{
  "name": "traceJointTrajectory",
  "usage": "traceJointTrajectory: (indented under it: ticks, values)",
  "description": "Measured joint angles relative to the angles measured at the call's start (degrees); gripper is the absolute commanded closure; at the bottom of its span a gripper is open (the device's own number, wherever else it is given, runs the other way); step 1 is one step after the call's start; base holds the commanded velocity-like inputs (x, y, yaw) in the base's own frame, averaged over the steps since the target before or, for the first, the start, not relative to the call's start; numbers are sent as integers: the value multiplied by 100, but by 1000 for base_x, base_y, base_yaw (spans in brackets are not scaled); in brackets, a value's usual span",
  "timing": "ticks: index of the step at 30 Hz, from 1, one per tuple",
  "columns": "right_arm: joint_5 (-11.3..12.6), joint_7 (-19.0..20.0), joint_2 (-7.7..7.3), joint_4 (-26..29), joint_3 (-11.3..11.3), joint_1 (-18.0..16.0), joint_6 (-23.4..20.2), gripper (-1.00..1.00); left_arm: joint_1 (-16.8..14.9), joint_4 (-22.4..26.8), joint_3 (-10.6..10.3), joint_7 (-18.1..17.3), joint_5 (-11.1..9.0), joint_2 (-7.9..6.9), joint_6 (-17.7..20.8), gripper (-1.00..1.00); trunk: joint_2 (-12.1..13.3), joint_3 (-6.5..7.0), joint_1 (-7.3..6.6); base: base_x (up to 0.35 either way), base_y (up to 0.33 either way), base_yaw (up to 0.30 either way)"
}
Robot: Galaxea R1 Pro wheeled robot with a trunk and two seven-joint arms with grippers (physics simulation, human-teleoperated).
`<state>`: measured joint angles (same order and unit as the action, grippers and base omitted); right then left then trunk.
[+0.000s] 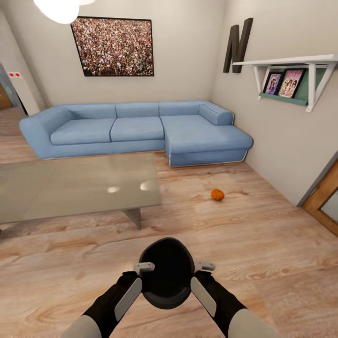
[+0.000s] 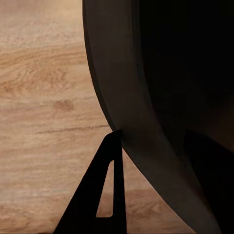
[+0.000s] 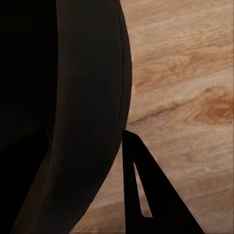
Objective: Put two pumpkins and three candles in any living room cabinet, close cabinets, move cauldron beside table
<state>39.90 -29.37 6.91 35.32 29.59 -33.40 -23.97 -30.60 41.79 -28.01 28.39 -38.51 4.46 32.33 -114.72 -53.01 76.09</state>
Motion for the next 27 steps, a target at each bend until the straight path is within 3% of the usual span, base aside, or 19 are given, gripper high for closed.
traceJointTrajectory:
  ticks: [20,27]
  values:
    - [101,-70,7,-4,40,1,40,100,-2,-2,-12,-1,-28,-13,0,100,0,0,0,-111,319,4]
    - [115,-85,10,-5,58,1,44,100,0,-4,-15,-10,-48,-22,-2,100,0,0,-1,-55,320,217]
